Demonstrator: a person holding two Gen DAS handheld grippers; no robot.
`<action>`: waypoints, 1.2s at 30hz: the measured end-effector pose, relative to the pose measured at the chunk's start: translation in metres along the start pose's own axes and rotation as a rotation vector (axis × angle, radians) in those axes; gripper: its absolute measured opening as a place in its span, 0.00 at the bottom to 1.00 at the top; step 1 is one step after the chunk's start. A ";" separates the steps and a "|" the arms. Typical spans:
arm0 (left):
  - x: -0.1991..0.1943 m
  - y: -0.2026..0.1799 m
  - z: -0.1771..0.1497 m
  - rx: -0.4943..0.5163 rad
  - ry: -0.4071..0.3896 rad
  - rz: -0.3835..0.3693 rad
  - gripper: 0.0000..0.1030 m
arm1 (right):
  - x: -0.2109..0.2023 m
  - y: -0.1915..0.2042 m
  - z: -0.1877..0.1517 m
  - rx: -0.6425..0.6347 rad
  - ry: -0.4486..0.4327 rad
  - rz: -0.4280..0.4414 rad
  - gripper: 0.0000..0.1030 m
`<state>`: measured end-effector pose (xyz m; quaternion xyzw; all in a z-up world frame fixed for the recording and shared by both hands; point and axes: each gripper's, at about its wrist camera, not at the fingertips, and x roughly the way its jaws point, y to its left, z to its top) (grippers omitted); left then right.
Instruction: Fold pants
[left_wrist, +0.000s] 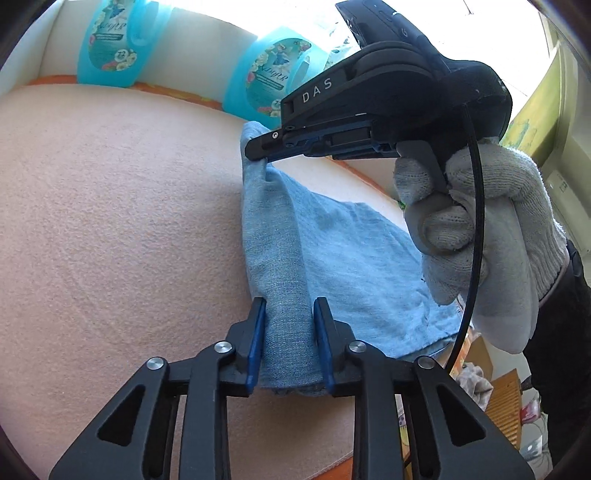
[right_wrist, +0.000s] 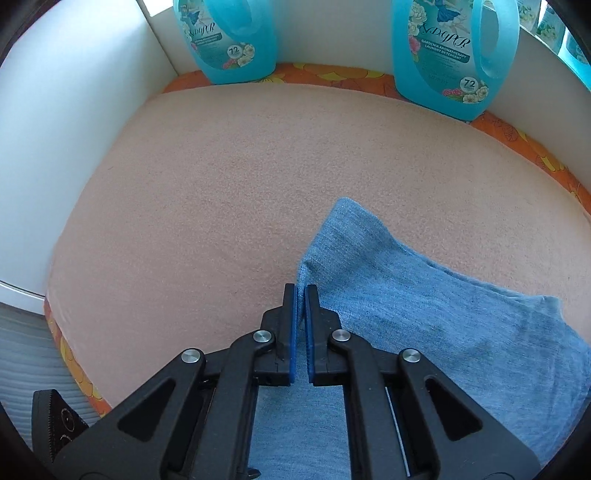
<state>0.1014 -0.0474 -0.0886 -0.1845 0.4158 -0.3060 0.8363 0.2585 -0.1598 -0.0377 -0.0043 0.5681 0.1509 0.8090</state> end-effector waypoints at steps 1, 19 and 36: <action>-0.003 -0.006 0.000 0.009 -0.014 -0.005 0.16 | -0.006 -0.002 0.000 0.008 -0.018 0.010 0.04; 0.033 -0.135 0.012 0.262 0.005 -0.225 0.05 | -0.129 -0.151 -0.068 0.249 -0.270 0.054 0.03; 0.039 -0.144 -0.039 0.471 0.125 -0.052 0.39 | -0.044 -0.227 -0.110 0.409 -0.154 0.236 0.47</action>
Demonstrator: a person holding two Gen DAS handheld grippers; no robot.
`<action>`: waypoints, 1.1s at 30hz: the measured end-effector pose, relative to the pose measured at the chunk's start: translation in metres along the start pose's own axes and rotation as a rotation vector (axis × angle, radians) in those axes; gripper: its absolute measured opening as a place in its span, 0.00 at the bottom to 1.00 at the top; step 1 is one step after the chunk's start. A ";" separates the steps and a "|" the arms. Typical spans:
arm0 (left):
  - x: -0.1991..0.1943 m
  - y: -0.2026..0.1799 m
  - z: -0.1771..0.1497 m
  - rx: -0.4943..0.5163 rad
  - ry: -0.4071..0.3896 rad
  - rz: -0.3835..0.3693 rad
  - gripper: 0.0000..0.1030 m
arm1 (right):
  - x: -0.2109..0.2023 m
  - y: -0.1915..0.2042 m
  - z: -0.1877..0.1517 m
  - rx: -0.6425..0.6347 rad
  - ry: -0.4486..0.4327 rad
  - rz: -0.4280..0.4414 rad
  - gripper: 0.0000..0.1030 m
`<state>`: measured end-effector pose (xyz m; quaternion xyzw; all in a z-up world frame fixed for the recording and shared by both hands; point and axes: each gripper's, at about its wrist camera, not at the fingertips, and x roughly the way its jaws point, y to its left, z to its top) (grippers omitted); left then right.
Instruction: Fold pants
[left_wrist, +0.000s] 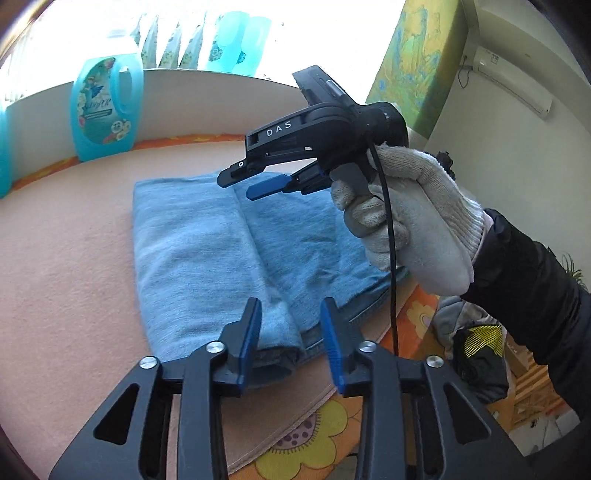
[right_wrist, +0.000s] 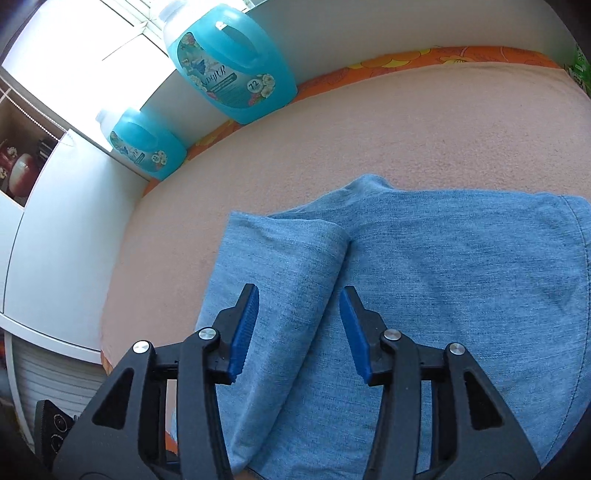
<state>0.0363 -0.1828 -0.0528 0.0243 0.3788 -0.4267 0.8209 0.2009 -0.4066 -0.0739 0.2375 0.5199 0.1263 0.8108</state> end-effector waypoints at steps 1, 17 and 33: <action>0.000 -0.002 -0.003 0.017 0.009 0.010 0.39 | 0.006 -0.003 0.001 0.013 0.011 0.008 0.47; 0.035 -0.011 -0.013 0.184 0.073 0.111 0.18 | 0.003 0.014 0.004 -0.003 -0.006 0.016 0.15; 0.025 -0.038 0.043 0.019 -0.066 -0.224 0.13 | -0.099 0.024 0.011 -0.170 -0.169 -0.138 0.09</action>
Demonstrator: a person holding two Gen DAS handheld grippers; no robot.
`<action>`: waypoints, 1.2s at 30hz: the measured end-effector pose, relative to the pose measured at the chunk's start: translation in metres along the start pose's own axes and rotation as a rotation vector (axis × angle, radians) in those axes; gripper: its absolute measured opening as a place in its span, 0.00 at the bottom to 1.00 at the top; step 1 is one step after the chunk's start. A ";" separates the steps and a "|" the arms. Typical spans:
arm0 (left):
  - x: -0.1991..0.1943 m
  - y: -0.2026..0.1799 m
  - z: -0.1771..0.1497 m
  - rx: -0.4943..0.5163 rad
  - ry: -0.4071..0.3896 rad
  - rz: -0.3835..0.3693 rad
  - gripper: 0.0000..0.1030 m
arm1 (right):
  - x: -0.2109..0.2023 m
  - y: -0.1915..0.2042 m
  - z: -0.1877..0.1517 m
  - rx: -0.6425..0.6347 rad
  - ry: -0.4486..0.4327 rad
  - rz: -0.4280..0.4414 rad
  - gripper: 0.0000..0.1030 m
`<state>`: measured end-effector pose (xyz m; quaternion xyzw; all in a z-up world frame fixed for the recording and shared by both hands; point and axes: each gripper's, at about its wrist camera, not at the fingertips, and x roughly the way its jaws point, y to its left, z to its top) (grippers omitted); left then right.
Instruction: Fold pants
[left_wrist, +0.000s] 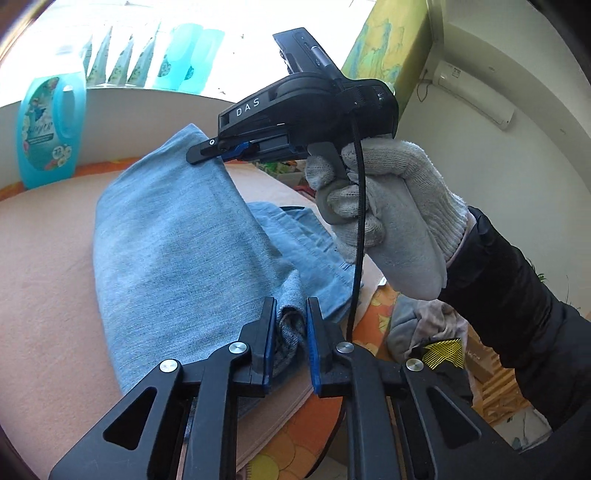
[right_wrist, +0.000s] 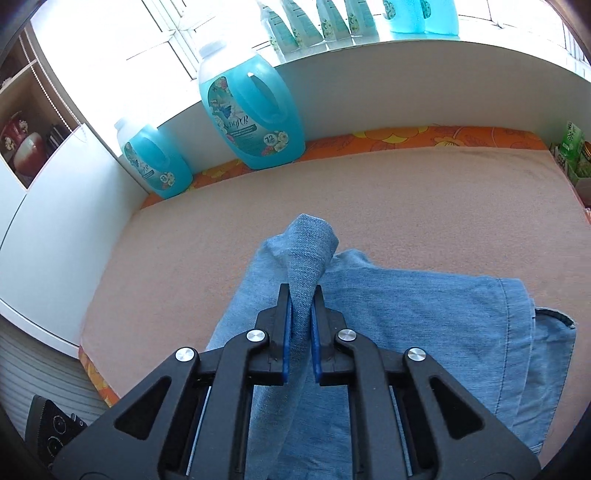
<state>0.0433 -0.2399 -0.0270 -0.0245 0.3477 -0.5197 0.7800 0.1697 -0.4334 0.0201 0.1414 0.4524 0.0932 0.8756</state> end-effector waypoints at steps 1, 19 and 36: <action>0.007 -0.005 0.003 0.005 -0.003 -0.021 0.13 | -0.007 -0.007 0.000 0.001 -0.003 -0.020 0.09; 0.121 -0.047 0.034 0.074 0.100 -0.202 0.12 | -0.021 -0.127 -0.011 0.080 0.052 -0.218 0.08; 0.123 -0.063 0.031 0.118 0.116 -0.181 0.14 | -0.019 -0.147 -0.025 0.081 0.038 -0.298 0.06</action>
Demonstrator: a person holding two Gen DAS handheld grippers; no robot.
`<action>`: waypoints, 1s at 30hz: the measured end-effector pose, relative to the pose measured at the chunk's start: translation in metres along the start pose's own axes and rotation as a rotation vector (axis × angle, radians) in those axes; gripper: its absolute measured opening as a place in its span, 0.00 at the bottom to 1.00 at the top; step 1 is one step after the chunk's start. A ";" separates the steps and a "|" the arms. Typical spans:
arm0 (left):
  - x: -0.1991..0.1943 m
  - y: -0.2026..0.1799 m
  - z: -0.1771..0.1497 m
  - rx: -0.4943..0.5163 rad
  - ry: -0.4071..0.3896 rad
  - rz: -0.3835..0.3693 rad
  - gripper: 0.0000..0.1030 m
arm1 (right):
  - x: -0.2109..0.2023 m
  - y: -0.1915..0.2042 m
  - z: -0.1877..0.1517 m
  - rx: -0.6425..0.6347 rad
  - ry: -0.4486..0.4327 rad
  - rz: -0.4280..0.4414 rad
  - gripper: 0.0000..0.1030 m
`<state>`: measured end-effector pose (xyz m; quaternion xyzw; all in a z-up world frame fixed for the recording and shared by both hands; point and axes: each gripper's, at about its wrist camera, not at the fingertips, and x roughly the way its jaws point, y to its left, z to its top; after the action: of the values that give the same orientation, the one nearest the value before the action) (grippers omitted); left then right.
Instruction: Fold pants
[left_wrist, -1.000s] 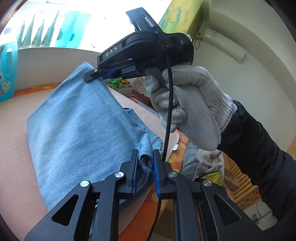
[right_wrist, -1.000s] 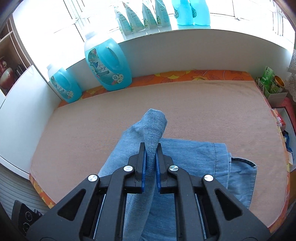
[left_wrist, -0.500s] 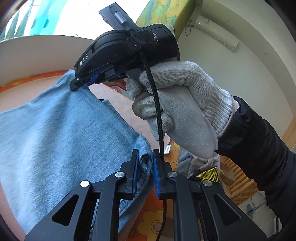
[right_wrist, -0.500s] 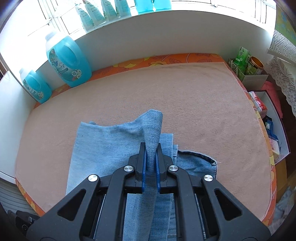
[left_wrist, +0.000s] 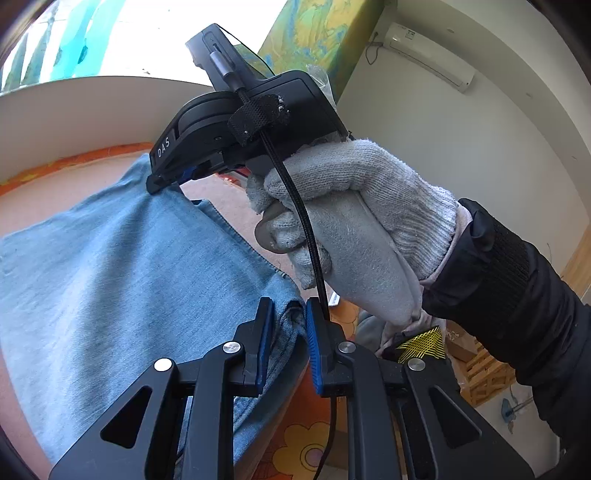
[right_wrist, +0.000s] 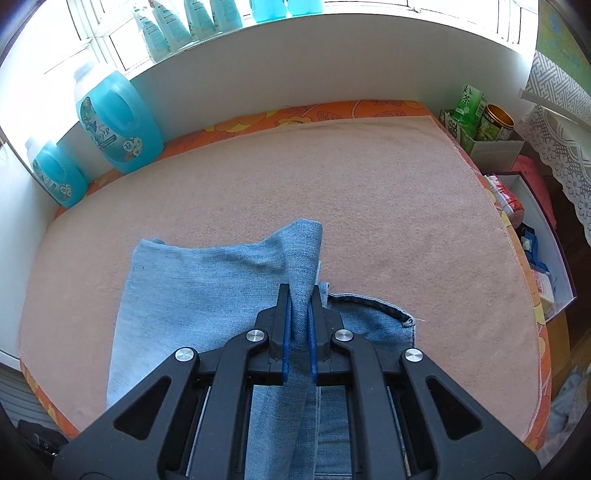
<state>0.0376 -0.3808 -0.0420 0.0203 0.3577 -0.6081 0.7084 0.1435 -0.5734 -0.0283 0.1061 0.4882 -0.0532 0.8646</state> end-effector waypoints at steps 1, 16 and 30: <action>0.001 -0.002 0.001 0.006 0.000 -0.004 0.14 | -0.002 -0.003 -0.001 -0.002 -0.001 -0.006 0.06; -0.006 0.007 -0.007 0.003 0.058 0.021 0.26 | 0.010 -0.036 -0.012 0.045 -0.002 -0.081 0.21; -0.076 0.008 -0.007 0.079 0.029 0.252 0.36 | -0.056 -0.020 -0.052 0.038 -0.155 -0.042 0.31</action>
<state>0.0412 -0.3113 -0.0100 0.1016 0.3383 -0.5273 0.7728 0.0670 -0.5809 -0.0091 0.1077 0.4208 -0.0885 0.8964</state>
